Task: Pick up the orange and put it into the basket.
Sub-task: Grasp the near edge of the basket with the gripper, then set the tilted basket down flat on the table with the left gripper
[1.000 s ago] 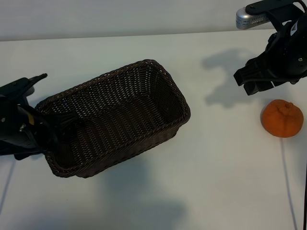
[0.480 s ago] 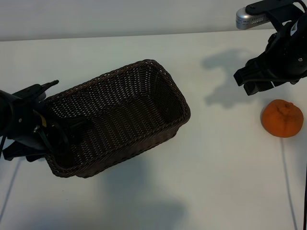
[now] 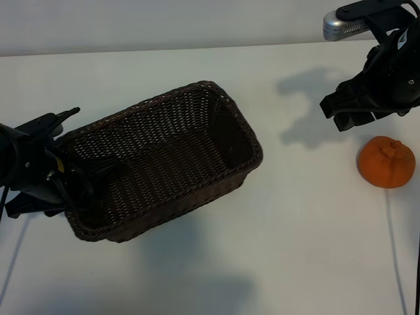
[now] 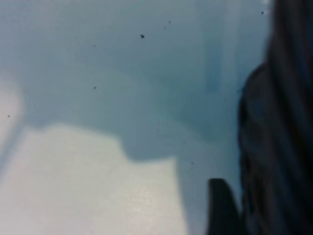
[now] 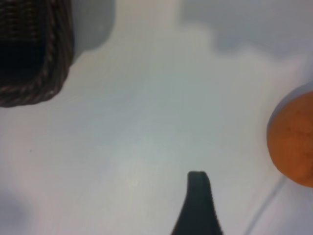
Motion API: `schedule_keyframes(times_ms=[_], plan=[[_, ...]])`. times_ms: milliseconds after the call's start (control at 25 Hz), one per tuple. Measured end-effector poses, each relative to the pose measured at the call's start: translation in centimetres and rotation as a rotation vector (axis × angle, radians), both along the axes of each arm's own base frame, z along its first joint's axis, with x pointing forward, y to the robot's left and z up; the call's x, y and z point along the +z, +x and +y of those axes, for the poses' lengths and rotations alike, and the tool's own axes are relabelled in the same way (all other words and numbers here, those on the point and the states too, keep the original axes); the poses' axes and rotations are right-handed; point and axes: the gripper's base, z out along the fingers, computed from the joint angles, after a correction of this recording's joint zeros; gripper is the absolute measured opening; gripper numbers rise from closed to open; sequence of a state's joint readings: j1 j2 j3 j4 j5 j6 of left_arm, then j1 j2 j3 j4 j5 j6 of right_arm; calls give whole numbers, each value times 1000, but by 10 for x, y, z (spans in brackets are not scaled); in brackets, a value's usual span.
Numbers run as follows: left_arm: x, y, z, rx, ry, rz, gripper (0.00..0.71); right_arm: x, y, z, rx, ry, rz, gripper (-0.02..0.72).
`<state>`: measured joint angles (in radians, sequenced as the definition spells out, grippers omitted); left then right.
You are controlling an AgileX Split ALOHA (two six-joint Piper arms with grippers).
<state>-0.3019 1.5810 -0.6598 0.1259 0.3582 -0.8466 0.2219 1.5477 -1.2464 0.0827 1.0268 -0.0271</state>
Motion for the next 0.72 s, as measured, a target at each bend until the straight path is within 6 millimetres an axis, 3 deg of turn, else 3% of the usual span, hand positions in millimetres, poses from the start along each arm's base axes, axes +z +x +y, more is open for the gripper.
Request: schedule_keyframes(times_ms=[160,440,720], plan=[[1,2,-1,3,-15,-23,188,0,0,0,0,0,3,539],[2,3,-2,7,-28,-42,173,0,-1,0,1,-2,8,539],[19,1,-5,5,-85,-105,154,0,-1,0,1,-1,9,539]])
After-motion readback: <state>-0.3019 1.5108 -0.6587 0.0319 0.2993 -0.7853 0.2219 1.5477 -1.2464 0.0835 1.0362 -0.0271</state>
